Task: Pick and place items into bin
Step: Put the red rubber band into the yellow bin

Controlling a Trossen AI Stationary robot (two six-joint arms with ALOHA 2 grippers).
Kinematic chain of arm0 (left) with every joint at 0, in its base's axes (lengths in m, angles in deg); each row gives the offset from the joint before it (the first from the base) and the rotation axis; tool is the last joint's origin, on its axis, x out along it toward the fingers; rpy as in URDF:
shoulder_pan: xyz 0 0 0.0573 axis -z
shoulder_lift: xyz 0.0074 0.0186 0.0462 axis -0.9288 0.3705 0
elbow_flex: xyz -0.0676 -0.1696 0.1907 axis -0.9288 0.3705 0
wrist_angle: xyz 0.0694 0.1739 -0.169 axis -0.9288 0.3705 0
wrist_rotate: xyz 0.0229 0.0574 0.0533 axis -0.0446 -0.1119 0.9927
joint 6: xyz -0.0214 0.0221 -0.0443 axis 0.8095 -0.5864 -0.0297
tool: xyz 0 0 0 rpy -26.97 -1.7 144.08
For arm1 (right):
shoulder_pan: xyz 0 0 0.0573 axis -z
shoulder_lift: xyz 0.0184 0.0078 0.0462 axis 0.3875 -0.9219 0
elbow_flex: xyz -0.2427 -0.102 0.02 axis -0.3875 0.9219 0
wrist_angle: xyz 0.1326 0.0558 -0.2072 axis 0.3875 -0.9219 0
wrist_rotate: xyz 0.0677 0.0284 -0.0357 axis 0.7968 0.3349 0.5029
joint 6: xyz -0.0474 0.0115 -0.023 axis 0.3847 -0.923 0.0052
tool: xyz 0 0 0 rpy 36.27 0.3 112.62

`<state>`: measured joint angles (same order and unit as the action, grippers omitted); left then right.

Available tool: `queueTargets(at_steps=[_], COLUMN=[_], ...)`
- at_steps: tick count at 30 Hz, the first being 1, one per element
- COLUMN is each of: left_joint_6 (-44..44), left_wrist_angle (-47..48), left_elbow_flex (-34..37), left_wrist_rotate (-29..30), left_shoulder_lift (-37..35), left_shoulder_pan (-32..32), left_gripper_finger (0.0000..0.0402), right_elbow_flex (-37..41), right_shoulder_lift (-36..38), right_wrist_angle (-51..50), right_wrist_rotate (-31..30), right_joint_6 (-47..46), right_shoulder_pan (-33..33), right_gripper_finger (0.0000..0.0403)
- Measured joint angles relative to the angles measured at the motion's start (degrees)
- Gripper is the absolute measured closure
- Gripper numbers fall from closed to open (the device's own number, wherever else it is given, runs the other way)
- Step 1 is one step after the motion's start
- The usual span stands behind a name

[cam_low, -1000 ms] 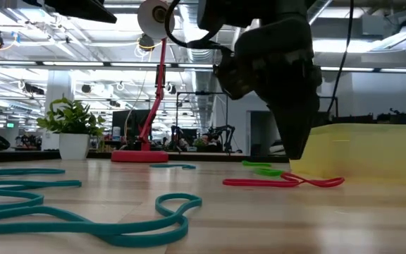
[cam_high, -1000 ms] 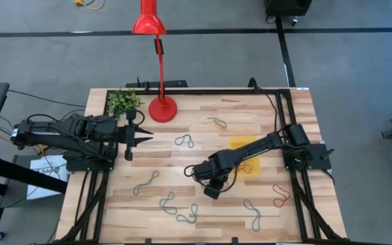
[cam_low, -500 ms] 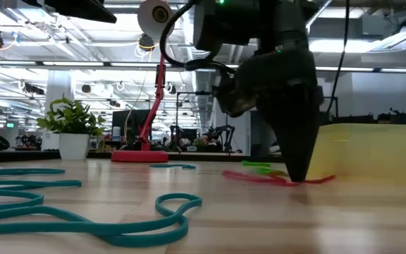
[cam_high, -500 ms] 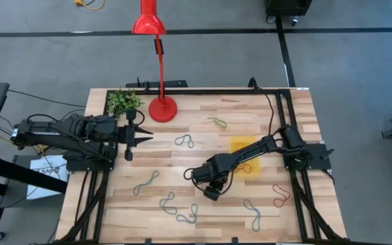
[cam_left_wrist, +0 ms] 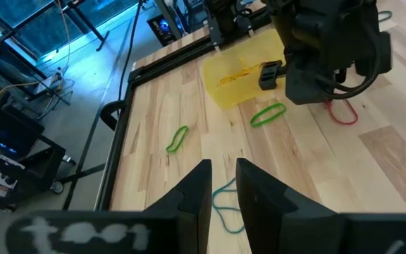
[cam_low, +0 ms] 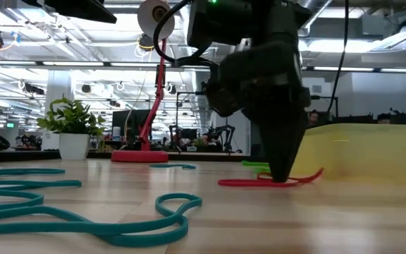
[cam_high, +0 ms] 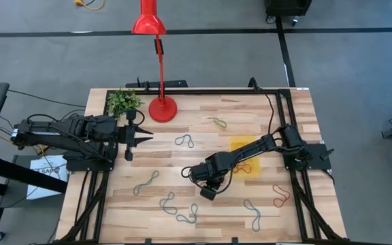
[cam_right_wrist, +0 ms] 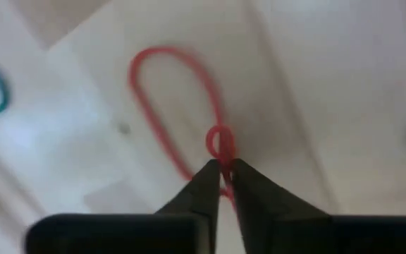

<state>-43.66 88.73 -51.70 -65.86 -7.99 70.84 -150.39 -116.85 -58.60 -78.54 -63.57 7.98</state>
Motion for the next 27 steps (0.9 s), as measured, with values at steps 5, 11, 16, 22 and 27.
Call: queueTargets(at_steps=[5,11,16,22,27], left_joint_6=[0.0,0.0,0.0,-0.8,-0.8], left_wrist_angle=[0.0,0.0,0.0,0.0,0.0], left_elbow_flex=[0.0,0.0,0.0,0.0,0.0], left_wrist_rotate=[0.0,0.0,0.0,0.0,0.0], left_shoulder_lift=[0.0,0.0,0.0,0.0,0.0], left_shoulder_pan=[0.0,0.0,0.0,0.0,0.0], left_gripper_finger=[0.0344,0.0344,0.0344,0.0344,0.0344], right_elbow_flex=[0.0,-6.0,-14.0,-22.7,-23.0], right_shoulder_lift=[0.3,0.5,0.6,0.7,4.6], right_wrist_angle=[0.9,-11.4,-24.4,-41.1,-40.7], right_wrist_rotate=[6.5,6.1,-4.3,-17.2,-22.1], right_joint_6=[-0.3,-1.9,0.8,2.0,2.6], right_shoulder_pan=[0.0,0.9,1.6,-0.1,-2.0], right_gripper_finger=[0.0394,0.0399,0.0395,0.0399,0.0401])
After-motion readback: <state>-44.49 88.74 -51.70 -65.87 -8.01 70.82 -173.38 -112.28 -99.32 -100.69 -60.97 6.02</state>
